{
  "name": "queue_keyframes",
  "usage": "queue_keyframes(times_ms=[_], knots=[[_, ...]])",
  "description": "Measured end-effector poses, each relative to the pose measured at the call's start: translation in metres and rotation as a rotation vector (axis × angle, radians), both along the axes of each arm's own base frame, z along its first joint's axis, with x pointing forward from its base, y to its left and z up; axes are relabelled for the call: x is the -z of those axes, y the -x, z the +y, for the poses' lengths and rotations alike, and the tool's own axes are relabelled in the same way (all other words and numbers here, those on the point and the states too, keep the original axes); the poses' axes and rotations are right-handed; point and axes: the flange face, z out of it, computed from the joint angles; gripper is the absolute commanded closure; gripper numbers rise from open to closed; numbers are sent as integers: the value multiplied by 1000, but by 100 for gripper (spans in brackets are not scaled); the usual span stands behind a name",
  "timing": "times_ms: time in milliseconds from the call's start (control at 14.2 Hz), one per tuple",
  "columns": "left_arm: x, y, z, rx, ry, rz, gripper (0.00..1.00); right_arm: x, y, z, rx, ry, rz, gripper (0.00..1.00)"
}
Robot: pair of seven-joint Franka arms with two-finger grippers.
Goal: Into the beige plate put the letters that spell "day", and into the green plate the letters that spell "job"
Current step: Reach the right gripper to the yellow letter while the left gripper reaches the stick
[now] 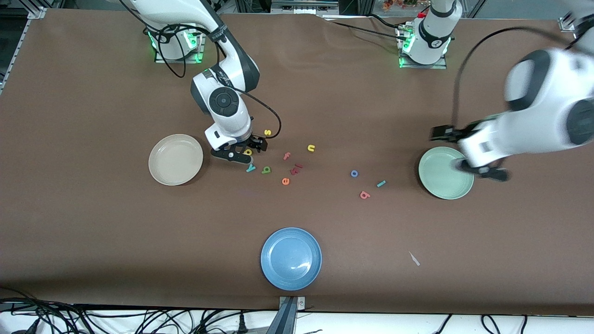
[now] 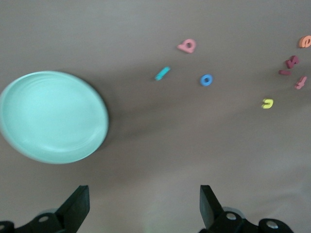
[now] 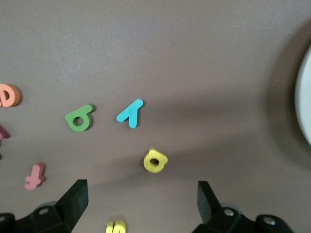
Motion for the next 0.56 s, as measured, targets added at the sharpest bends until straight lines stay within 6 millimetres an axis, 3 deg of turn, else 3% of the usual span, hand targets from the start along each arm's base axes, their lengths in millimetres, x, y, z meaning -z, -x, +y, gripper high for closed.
queue_keyframes(times_ms=[71, 212, 424, 565], knots=[[11, -2, -22, -1, -4, -15, 0, 6, 0, -4, 2, -1, -3, 0], [41, -12, -45, -13, -1, -53, 0, 16, -2, -10, 8, -1, -6, 0], [111, -25, -50, 2, -47, -49, 0, 29, -5, -14, 16, -8, -15, 0], [136, -25, -55, 26, -72, -40, 0, 35, -6, -16, 28, -11, -8, 0]])
